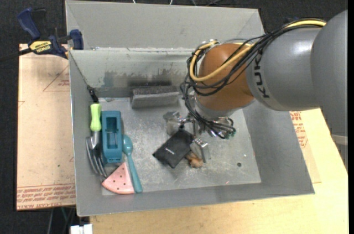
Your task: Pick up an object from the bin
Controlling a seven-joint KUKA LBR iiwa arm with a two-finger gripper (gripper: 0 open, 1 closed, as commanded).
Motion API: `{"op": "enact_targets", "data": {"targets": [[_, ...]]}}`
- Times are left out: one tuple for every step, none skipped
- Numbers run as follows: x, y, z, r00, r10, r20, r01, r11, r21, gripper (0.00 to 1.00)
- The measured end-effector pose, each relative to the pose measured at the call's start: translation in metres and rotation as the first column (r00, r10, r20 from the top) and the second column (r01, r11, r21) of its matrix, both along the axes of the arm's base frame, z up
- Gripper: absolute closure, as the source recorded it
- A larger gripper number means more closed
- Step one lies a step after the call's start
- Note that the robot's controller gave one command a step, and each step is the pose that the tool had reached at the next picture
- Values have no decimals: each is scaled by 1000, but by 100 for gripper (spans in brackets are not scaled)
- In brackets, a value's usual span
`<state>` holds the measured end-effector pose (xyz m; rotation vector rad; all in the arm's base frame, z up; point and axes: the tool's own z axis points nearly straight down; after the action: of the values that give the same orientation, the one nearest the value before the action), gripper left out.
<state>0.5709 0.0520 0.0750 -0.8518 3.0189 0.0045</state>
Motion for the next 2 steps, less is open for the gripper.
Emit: {"op": "enact_targets", "data": {"targets": [[0,-2,7,980,197,30,-197,980,-4,100],[0,-2,7,980,197,30,-197,980,-4,100]]}}
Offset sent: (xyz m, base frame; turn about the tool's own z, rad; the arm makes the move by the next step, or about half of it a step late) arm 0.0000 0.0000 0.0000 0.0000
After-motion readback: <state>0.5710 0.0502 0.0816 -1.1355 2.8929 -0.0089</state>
